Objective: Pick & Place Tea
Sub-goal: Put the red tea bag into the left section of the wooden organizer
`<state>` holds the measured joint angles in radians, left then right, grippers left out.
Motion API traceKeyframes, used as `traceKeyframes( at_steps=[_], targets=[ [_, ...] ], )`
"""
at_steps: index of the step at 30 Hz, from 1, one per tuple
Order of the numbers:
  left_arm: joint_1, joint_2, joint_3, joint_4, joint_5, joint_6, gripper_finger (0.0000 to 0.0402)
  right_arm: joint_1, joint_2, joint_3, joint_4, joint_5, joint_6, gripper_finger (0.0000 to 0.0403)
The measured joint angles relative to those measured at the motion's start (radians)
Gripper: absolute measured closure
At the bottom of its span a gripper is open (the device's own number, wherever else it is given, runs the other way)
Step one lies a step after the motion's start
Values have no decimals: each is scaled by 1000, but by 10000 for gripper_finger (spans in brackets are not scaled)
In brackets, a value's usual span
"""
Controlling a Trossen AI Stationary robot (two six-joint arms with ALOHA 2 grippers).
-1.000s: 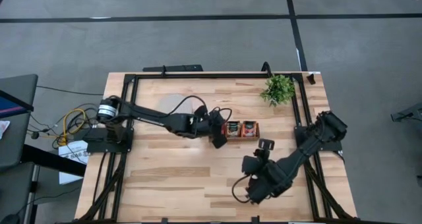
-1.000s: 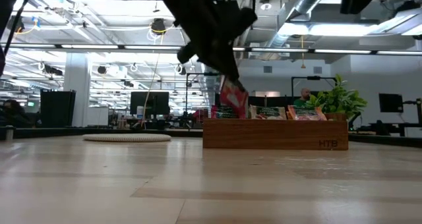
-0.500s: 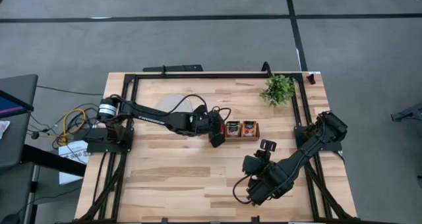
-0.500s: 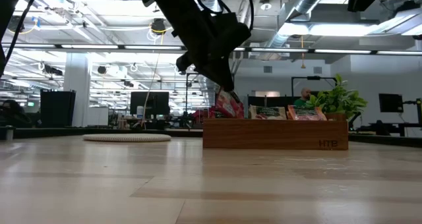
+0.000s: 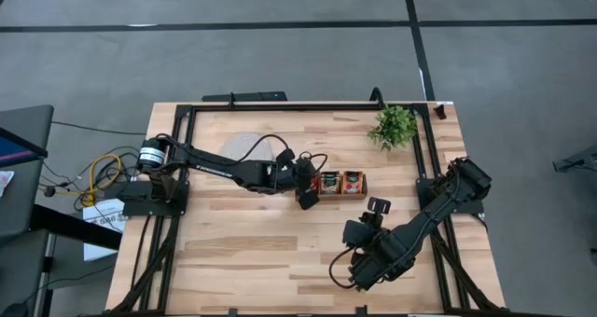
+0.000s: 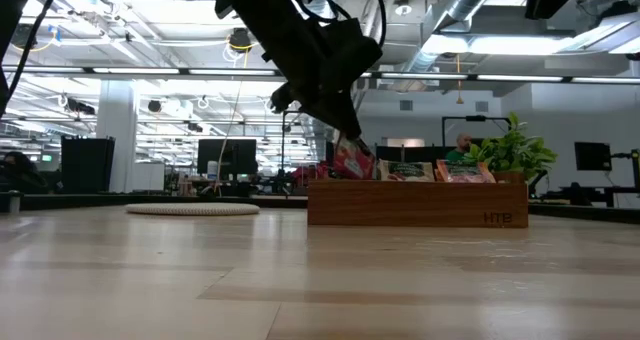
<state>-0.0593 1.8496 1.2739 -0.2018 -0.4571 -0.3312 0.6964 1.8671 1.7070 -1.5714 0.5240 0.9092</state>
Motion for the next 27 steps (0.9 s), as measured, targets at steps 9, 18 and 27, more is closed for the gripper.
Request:
traceKeyframes(
  at_steps=[9,18,27],
  targets=[
    [-3,0,-40,27,19,2,401,-5,0,0,0,0,-2,284],
    [-4,0,-45,25,25,3,401,-14,0,0,0,2,-19,284],
    [4,0,-45,25,22,36,402,-18,0,0,1,2,-19,284]
  ],
)
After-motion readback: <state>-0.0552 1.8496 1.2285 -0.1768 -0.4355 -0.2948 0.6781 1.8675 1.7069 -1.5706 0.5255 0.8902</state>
